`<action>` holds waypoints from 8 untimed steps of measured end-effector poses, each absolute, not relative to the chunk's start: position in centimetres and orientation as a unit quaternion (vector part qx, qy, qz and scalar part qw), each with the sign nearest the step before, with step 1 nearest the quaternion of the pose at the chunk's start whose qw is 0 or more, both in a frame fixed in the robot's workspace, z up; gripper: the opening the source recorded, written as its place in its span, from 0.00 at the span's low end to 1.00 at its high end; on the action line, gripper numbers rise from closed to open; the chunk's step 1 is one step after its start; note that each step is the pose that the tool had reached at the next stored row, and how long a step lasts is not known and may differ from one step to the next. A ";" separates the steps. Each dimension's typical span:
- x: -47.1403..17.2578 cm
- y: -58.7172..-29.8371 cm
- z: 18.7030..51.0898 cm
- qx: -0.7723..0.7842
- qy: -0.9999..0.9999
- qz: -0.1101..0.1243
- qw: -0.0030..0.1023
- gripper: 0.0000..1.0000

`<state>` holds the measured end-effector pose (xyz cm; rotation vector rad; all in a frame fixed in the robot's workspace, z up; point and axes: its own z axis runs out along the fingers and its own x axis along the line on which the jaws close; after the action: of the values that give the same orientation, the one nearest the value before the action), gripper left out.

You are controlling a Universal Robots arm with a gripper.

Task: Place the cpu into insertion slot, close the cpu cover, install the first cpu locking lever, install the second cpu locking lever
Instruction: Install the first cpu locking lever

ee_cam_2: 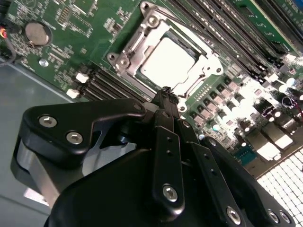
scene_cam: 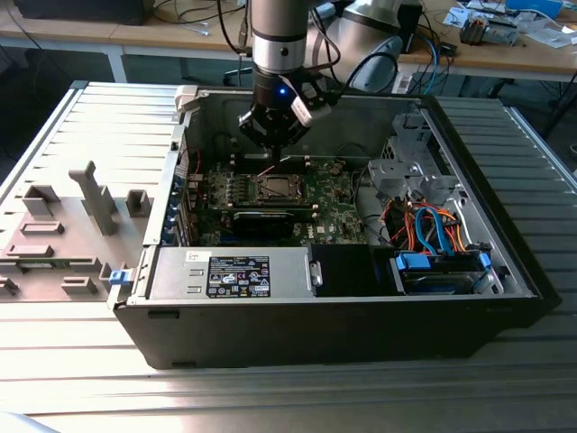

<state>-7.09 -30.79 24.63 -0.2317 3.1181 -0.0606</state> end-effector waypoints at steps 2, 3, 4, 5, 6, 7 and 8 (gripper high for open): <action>-7.5 -30.7 24.5 -0.074 0.997 -0.015 0.008 0.11; -7.6 -30.4 24.3 -0.074 0.997 -0.014 0.008 0.11; -7.6 -30.1 24.1 -0.074 0.997 -0.014 0.007 0.11; -7.6 -29.7 23.8 -0.074 0.997 -0.014 0.008 0.11; -7.6 -29.4 23.5 -0.074 0.997 -0.014 0.008 0.11; -7.6 -29.3 23.4 -0.074 0.997 -0.014 0.007 0.11; -7.6 -29.2 23.3 -0.074 0.997 -0.014 0.007 0.11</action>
<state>-7.60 -29.19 23.26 -0.2315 3.1177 -0.0449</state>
